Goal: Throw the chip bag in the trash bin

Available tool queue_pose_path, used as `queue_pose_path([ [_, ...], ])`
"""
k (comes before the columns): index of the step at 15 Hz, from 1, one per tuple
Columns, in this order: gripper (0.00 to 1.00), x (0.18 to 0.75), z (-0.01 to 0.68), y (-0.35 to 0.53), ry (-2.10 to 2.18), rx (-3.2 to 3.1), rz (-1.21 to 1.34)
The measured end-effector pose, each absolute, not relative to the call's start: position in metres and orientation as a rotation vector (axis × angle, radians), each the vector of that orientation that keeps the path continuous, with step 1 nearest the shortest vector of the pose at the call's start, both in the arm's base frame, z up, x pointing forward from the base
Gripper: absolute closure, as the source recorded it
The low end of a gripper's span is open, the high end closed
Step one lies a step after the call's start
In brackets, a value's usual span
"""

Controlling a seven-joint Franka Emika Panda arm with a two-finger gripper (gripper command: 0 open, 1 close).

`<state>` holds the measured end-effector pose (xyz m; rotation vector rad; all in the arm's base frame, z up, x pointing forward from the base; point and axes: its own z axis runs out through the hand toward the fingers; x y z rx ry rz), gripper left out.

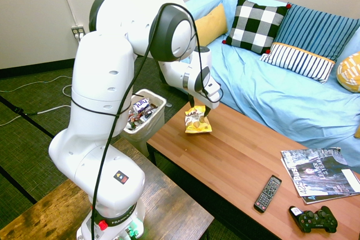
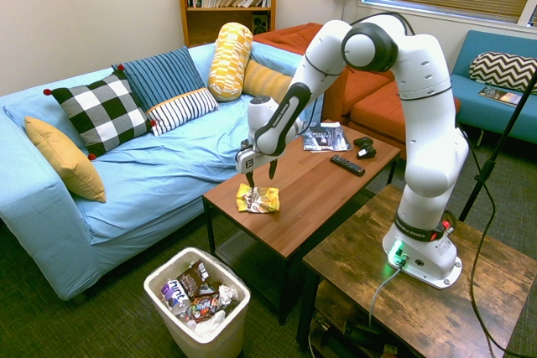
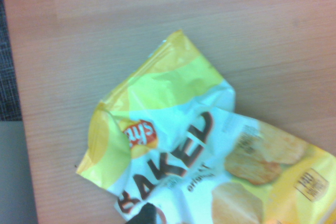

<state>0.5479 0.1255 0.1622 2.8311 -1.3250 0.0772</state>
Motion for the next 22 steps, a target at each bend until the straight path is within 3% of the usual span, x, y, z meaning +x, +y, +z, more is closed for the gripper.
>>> queue_pose_path([
  [5, 0.0, 0.569, 0.106, 0.13, -1.332, 2.781, 0.044],
  [6, 1.0, 0.571, 0.096, 0.13, -1.334, 2.773, 0.034],
  [22, 1.0, 0.581, 0.09, 0.121, -1.411, 2.74, -0.044],
])
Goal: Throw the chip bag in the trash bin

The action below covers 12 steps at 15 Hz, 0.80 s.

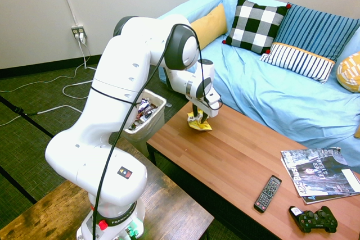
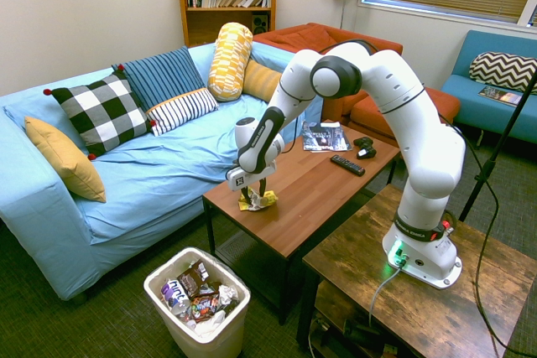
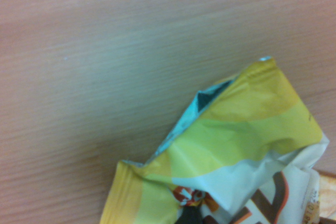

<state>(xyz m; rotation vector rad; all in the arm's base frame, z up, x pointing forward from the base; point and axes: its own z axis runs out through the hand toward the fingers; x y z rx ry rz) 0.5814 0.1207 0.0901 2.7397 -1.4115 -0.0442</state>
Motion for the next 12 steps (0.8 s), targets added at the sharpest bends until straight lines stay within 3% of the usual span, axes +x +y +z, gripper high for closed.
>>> queue_pose_path([
  [7, 1.0, 0.589, 0.102, 0.103, -1.426, 2.749, -0.065],
  [12, 1.0, 0.577, 0.164, 0.139, -1.342, 2.841, -0.011],
])
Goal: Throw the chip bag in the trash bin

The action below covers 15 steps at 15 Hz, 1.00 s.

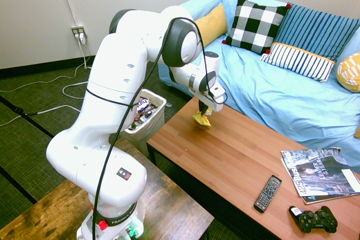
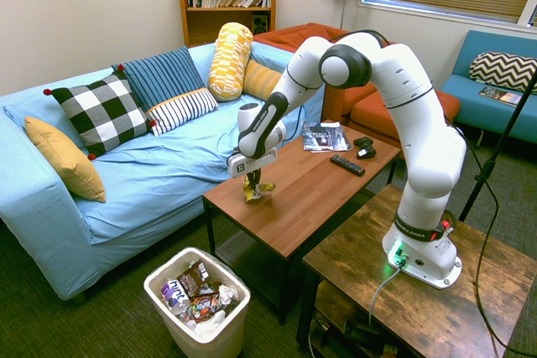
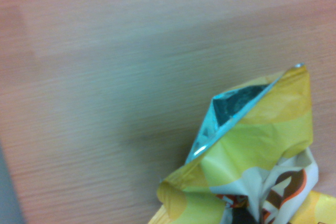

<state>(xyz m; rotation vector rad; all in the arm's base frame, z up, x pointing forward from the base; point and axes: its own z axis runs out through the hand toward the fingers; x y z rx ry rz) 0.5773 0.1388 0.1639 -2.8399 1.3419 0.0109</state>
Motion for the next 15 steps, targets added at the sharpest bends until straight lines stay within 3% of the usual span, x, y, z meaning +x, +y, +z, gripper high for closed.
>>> queue_pose_path([
  [5, 1.0, 0.501, 0.233, 0.313, 1.066, -2.979, -0.114],
  [11, 1.0, 0.411, 0.16, 0.458, 0.864, -3.14, -0.124],
  [12, 0.0, 0.405, 0.14, 0.467, 0.849, -3.164, -0.106],
  [15, 0.0, 0.404, 0.103, 0.475, 0.862, -3.212, -0.018],
])
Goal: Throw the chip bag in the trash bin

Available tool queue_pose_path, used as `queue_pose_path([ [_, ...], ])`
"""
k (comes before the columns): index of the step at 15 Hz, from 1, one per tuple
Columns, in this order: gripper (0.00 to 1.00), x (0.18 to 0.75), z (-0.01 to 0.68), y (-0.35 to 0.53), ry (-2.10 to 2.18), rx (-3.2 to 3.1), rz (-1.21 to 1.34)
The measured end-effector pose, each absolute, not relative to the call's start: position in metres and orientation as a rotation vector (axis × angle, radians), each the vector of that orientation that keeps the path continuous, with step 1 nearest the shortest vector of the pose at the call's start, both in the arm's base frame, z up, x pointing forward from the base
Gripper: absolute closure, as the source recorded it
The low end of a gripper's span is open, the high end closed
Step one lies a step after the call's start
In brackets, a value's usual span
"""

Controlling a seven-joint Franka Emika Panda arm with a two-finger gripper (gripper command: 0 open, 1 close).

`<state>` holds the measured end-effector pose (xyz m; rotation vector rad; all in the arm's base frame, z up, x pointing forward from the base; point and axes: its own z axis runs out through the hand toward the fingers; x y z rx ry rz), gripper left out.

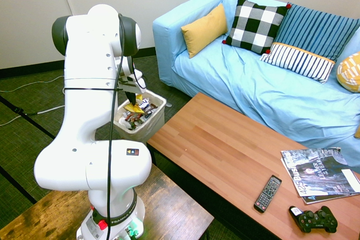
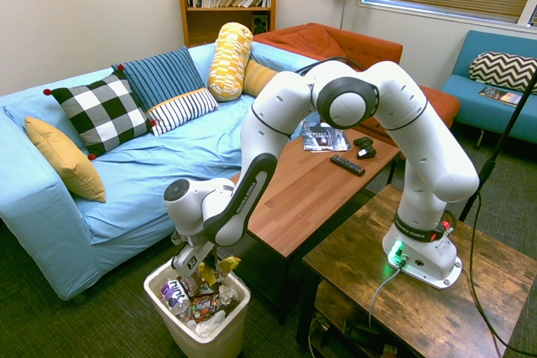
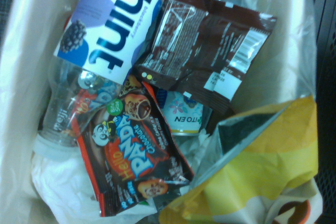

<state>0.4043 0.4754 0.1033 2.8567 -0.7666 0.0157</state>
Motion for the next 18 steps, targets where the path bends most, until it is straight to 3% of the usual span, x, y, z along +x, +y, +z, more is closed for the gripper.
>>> queue_pose_path([
  [11, 0.0, 0.431, 0.088, 0.492, -0.779, 2.872, 0.001],
  [18, 0.0, 0.453, 0.121, 0.496, -0.821, 2.908, 0.066],
])
